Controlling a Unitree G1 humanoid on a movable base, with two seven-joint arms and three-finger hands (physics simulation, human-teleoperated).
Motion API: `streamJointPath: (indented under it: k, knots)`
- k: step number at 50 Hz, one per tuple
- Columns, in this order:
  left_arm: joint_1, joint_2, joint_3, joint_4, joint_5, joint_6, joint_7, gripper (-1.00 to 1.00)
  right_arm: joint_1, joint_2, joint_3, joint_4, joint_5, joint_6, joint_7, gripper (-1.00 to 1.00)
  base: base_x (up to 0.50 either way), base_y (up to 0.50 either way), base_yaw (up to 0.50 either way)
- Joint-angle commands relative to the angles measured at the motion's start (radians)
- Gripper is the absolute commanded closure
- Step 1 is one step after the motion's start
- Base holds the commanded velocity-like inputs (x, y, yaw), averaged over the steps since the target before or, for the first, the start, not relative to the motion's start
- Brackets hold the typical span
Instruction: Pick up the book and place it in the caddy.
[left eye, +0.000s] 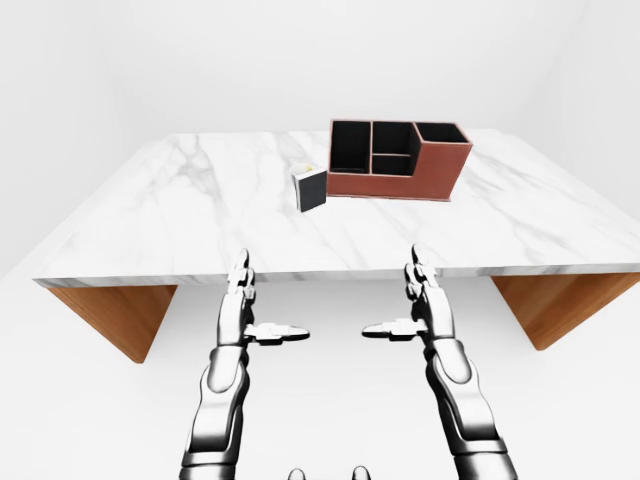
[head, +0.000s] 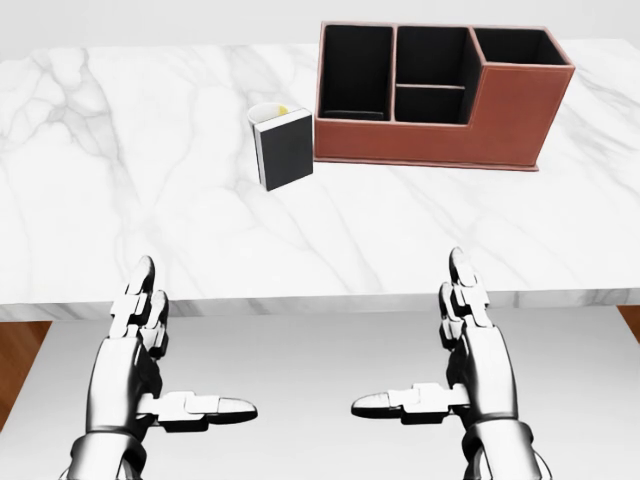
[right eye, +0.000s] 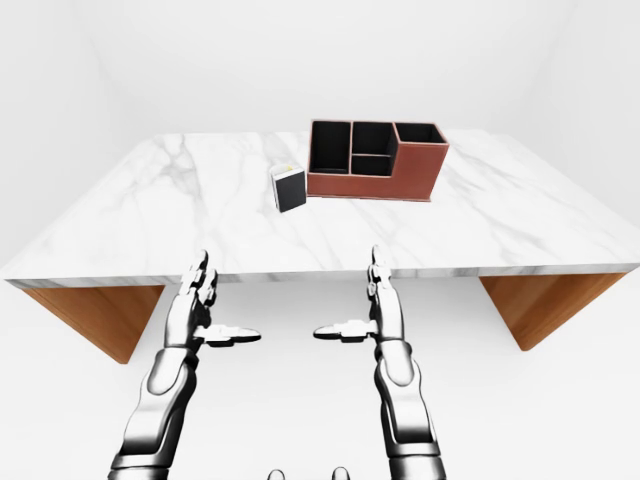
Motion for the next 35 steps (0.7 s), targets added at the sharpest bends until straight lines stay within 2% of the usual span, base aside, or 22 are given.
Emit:
streamJointPath:
  k: [1,3,8,13,18,26,35]
  knots:
    - [-0.017,0.017,0.032,0.011,-0.014,0.006,-0.024,-1.0,-0.02,-0.015,-0.02,0.02,-0.004,-0.003,0.023,-1.0,0.0,0.0,0.0]
    - [-0.02,0.018,0.033,0.005,-0.012,0.013,-0.024,-1.0,-0.024,-0.015,-0.019,0.017,-0.006,0.006,0.028,-1.0,0.0,0.0,0.0]
    - [-0.038,0.022,0.038,-0.002,-0.006,0.034,-0.024,-1.0,-0.046,-0.02,-0.021,0.035,-0.021,0.007,0.037,-1.0,0.0,0.0,0.0]
    - [-0.072,0.031,0.047,-0.032,-0.006,0.088,-0.024,-1.0,-0.078,-0.028,-0.027,0.024,-0.033,0.044,0.046,-1.0,0.0,0.0,0.0]
    - [-0.132,0.044,0.058,-0.038,-0.008,0.088,-0.027,-1.0,-0.121,-0.038,-0.031,0.015,-0.05,0.087,0.053,-1.0,0.0,0.0,0.0]
    - [-0.196,0.062,0.065,-0.052,0.0,0.088,-0.036,-1.0,-0.182,-0.05,-0.038,-0.012,-0.065,0.088,0.065,-1.0,0.0,0.0,0.0]
    - [-0.314,0.102,0.083,0.007,0.003,0.088,-0.061,-1.0,-0.291,-0.075,-0.045,0.007,-0.096,0.088,0.078,-1.0,0.0,0.0,0.0]
